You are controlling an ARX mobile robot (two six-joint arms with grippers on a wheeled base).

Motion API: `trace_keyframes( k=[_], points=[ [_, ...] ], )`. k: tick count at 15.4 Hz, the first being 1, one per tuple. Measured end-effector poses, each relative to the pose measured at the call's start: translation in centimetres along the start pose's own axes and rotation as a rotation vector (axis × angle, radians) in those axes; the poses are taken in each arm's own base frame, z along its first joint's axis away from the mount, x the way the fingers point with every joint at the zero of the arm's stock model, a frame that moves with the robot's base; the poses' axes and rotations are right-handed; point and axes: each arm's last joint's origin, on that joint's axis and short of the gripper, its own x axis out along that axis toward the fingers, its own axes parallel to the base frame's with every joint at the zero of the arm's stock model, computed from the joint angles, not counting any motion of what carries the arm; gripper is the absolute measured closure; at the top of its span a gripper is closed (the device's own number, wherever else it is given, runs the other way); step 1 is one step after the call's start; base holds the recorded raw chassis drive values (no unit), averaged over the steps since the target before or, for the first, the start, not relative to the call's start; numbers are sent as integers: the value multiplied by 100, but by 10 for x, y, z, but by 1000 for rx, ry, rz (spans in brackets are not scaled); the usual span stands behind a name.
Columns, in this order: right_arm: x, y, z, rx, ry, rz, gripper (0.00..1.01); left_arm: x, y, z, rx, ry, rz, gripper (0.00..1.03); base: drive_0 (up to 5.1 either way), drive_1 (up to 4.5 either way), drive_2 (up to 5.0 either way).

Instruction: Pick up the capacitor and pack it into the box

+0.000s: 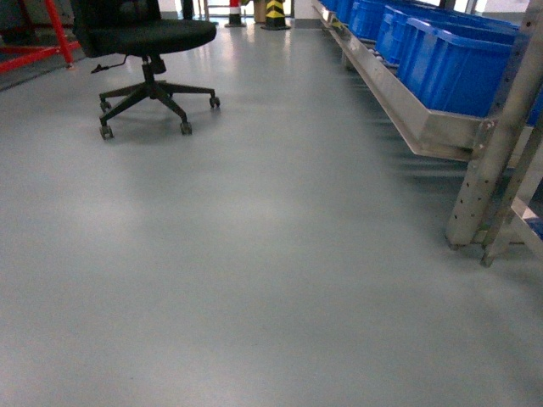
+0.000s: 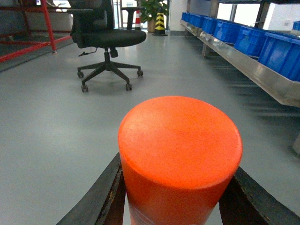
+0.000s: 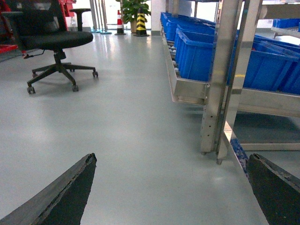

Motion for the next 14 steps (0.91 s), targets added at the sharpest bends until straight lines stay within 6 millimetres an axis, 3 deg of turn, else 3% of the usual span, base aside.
trace_keyframes(
  k=[14],
  points=[
    [0, 0, 0, 0, -2, 0, 3, 0, 0, 0, 0, -1, -2, 59, -491, 246, 246]
  ],
)
